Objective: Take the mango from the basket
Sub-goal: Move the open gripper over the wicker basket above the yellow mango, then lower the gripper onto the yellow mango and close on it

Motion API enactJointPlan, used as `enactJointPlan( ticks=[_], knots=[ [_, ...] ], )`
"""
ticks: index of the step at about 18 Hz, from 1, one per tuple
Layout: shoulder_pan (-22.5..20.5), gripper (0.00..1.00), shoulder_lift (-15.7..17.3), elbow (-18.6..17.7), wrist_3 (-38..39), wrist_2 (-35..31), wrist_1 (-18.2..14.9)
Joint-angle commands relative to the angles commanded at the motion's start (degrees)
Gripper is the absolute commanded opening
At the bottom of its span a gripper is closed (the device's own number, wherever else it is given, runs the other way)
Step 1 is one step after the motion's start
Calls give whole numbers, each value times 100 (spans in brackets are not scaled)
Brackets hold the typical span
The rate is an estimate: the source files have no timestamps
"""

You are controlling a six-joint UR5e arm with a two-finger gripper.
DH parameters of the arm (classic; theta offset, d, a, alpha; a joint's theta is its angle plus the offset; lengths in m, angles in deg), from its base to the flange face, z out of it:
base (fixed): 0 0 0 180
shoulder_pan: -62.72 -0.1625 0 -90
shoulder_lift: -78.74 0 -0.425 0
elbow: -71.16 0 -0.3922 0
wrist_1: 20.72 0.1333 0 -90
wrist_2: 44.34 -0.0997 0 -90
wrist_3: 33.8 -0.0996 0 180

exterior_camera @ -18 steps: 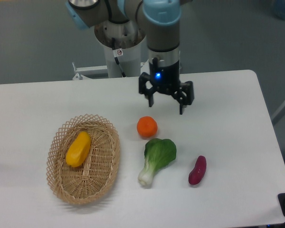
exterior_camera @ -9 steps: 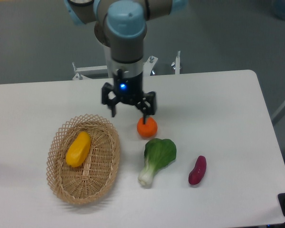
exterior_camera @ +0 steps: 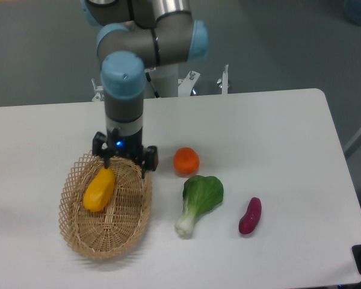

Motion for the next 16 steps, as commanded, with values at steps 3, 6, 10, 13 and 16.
enactJointPlan(
  ticks=[3,6,10,13,16],
  knots=[
    [158,100,-281,-17,9,-35,132],
    [325,100,-457,-18,9,-202,185],
    [475,100,-590,-26,27,-264,369],
    [580,100,-659,-44,27,-307,378],
    [756,100,-783,-18,36,-571,404]
  ],
)
